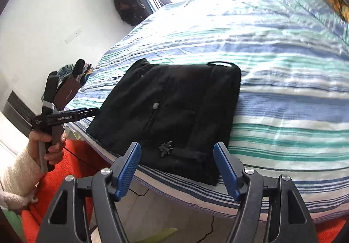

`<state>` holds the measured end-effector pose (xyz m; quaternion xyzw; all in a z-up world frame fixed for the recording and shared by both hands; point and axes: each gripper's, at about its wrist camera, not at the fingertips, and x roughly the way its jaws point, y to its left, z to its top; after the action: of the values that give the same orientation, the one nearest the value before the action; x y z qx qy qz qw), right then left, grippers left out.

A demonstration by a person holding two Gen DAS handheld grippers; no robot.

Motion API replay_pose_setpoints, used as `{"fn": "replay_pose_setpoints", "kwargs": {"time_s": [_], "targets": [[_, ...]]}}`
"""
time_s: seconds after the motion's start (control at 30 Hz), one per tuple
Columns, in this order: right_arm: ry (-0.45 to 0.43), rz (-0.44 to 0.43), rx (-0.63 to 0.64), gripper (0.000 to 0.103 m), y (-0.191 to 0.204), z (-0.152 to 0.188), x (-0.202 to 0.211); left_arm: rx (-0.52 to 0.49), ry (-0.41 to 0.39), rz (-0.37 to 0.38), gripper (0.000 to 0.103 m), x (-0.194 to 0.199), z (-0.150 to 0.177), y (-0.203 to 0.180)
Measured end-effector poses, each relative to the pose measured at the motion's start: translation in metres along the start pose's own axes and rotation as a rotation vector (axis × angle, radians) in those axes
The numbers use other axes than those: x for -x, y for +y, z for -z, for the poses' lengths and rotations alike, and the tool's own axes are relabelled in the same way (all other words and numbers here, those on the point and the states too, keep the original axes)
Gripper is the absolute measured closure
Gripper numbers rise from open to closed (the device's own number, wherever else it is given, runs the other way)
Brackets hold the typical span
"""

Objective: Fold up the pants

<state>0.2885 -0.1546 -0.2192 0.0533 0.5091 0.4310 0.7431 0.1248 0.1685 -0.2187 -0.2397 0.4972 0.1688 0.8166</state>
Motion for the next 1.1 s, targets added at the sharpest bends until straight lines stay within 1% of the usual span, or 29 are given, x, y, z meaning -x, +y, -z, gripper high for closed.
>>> {"fn": "replay_pose_setpoints", "kwargs": {"time_s": [0.07, 0.1, 0.13, 0.17, 0.2, 0.27, 0.3, 0.33, 0.37, 0.43, 0.47, 0.5, 0.53, 0.6, 0.67, 0.73, 0.87, 0.9, 0.97, 1.0, 1.03, 1.07, 1.1], "targets": [[0.073, -0.023, -0.083, 0.034, -0.021, -0.004, -0.023, -0.004, 0.062, 0.051, 0.004, -0.018, -0.003, 0.006], [0.103, -0.038, -0.106, 0.034, -0.028, -0.006, -0.034, -0.009, 0.079, 0.071, 0.003, -0.025, -0.005, 0.007], [0.12, -0.045, -0.118, 0.034, -0.033, -0.007, -0.043, -0.017, 0.086, 0.088, 0.002, -0.028, -0.006, 0.006], [0.118, -0.059, -0.133, 0.034, -0.037, -0.01, -0.048, -0.024, 0.09, 0.092, 0.002, -0.03, -0.009, 0.005], [0.113, -0.08, -0.154, 0.034, -0.04, -0.013, -0.052, -0.034, 0.093, 0.101, 0.003, -0.03, -0.011, 0.003], [0.143, -0.141, -0.21, 0.031, -0.046, -0.017, -0.062, -0.048, 0.125, 0.148, 0.004, -0.035, -0.015, -0.001], [0.162, -0.182, -0.245, 0.031, -0.05, -0.019, -0.068, -0.054, 0.153, 0.177, 0.011, -0.037, -0.015, -0.004], [0.175, -0.204, -0.278, 0.033, -0.054, -0.022, -0.071, -0.064, 0.173, 0.197, 0.033, -0.039, -0.017, -0.008], [0.189, -0.21, -0.287, 0.044, -0.055, -0.024, -0.073, -0.077, 0.169, 0.173, 0.036, -0.036, -0.017, -0.013], [0.202, -0.168, -0.214, 0.058, -0.045, -0.029, -0.068, -0.118, 0.134, 0.127, 0.075, -0.022, -0.017, -0.025], [0.2, -0.135, -0.154, 0.063, -0.034, -0.032, -0.063, -0.135, 0.113, 0.107, 0.08, -0.011, -0.017, -0.031], [0.198, -0.094, -0.094, 0.065, -0.022, -0.035, -0.058, -0.153, 0.095, 0.09, 0.084, -0.002, -0.018, -0.037], [0.189, -0.058, -0.044, 0.067, -0.008, -0.038, -0.052, -0.168, 0.077, 0.075, 0.085, 0.008, -0.019, -0.044], [0.16, -0.031, 0.02, 0.069, 0.014, -0.045, -0.041, -0.192, 0.037, 0.067, 0.087, 0.027, -0.024, -0.055], [0.122, -0.039, 0.061, 0.071, 0.031, -0.054, -0.03, -0.198, -0.004, 0.096, 0.087, 0.047, -0.032, -0.062], [0.082, -0.049, 0.093, 0.072, 0.043, -0.066, -0.019, -0.209, -0.047, 0.106, 0.088, 0.066, -0.043, -0.066], [0.013, -0.053, 0.154, 0.072, 0.059, -0.103, -0.004, -0.208, -0.139, 0.095, 0.088, 0.088, -0.086, -0.07], [-0.006, -0.044, 0.164, 0.072, 0.065, -0.117, -0.007, -0.195, -0.165, 0.093, 0.088, 0.091, -0.097, -0.067], [-0.038, -0.046, 0.168, 0.072, 0.063, -0.145, -0.011, -0.182, -0.214, 0.082, 0.087, 0.09, -0.119, -0.061], [-0.058, -0.036, 0.169, 0.072, 0.062, -0.159, -0.014, -0.184, -0.232, 0.059, 0.084, 0.085, -0.129, -0.058], [-0.076, -0.015, 0.166, 0.069, 0.057, -0.17, -0.016, -0.183, -0.239, 0.024, 0.074, 0.077, -0.138, -0.058], [-0.079, 0.013, 0.156, 0.065, 0.049, -0.178, -0.021, -0.179, -0.237, -0.021, 0.069, 0.067, -0.143, -0.054], [-0.065, 0.051, 0.135, 0.061, 0.045, -0.187, -0.028, -0.175, -0.233, -0.076, 0.065, 0.057, -0.142, -0.047]]}}
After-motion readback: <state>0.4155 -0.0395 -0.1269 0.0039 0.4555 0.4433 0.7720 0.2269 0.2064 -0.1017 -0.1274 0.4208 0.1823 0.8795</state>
